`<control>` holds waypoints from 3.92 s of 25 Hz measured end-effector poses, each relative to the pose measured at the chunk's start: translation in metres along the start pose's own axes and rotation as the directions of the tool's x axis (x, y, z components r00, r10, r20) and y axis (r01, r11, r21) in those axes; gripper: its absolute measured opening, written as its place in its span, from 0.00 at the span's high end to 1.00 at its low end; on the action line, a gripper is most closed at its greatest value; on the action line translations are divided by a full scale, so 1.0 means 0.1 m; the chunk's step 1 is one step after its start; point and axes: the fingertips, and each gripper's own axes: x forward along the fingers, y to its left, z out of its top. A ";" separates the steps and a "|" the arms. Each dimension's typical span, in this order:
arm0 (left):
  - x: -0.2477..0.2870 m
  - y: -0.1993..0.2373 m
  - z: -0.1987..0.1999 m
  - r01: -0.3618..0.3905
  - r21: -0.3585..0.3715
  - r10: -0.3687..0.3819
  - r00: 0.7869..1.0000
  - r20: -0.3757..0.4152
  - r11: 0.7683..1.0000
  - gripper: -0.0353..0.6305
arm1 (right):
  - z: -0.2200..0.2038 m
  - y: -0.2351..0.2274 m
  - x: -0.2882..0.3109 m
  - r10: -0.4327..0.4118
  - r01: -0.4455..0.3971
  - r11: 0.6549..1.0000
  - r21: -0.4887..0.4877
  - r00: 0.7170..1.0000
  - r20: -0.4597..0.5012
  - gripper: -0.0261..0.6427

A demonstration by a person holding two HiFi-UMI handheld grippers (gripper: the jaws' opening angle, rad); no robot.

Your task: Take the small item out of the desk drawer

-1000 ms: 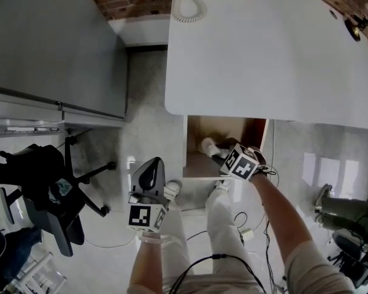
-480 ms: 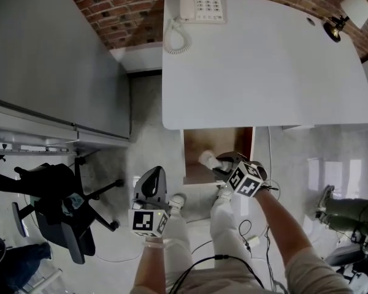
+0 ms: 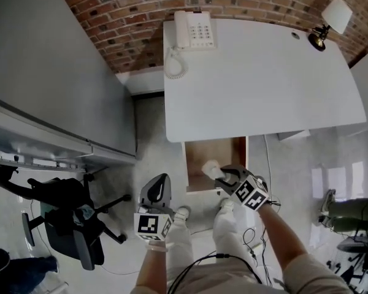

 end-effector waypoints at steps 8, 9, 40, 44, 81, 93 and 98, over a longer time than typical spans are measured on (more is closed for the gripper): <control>-0.12 -0.04 0.32 0.025 0.013 -0.025 1.000 0.015 1.000 0.94 | 0.41 -0.04 -0.45 -0.091 0.074 0.990 0.121 0.986 0.137 0.73; -0.13 -0.05 0.35 0.027 0.013 -0.027 0.999 0.020 1.000 0.94 | 0.45 -0.04 -0.50 -0.103 0.081 0.987 0.142 0.983 0.155 0.73; -0.30 -0.19 1.18 0.032 0.018 -0.034 0.992 0.124 0.999 0.94 | 1.01 -0.30 -1.61 -0.322 0.235 0.933 0.274 0.884 0.340 0.73; -0.32 -0.20 1.29 0.031 0.022 -0.034 0.990 0.139 0.999 0.94 | 1.07 -0.33 -1.73 -0.345 0.249 0.925 0.286 0.865 0.364 0.73; -0.45 0.01 1.80 0.027 0.062 -0.041 0.971 0.235 0.998 0.94 | 1.45 -0.46 -2.34 -0.505 0.304 0.852 0.426 0.690 0.519 0.73; -0.46 0.07 1.81 0.014 0.051 -0.026 0.972 0.235 0.999 0.94 | 1.42 -0.53 -2.48 -0.550 0.325 0.825 0.462 0.647 0.528 0.73; -0.48 0.11 1.80 0.003 0.046 -0.013 0.973 0.229 0.999 0.94 | 1.42 -0.58 -2.55 -0.562 0.324 0.817 0.476 0.633 0.533 0.73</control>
